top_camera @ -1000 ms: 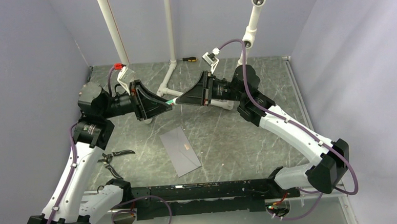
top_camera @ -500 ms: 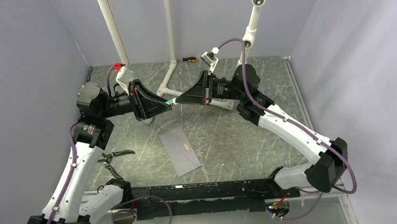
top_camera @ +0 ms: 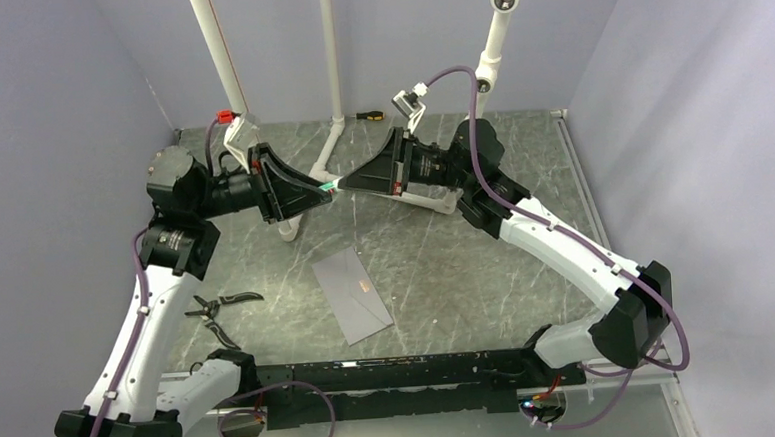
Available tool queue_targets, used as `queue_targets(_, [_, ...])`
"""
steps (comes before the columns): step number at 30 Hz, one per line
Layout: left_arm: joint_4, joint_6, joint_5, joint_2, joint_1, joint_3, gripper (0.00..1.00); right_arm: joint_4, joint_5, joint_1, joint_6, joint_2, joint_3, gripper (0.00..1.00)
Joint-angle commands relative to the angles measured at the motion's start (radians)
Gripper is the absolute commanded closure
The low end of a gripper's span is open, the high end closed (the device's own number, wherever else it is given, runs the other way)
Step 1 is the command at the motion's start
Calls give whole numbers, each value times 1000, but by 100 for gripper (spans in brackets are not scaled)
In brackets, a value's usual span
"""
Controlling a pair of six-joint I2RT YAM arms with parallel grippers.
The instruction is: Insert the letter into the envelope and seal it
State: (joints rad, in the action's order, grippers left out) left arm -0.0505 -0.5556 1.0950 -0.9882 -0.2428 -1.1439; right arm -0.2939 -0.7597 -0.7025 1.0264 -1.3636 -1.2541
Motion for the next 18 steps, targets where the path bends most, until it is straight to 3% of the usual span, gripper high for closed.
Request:
queue_targets(1, [68,9,-10,-56,-35,-75,98,9,-26,-93,-26,-60,-17,100])
queue_targets(18, [61,43,-27,-132,-58,-153,98,-19,-45,-175,9,-132,-53,100])
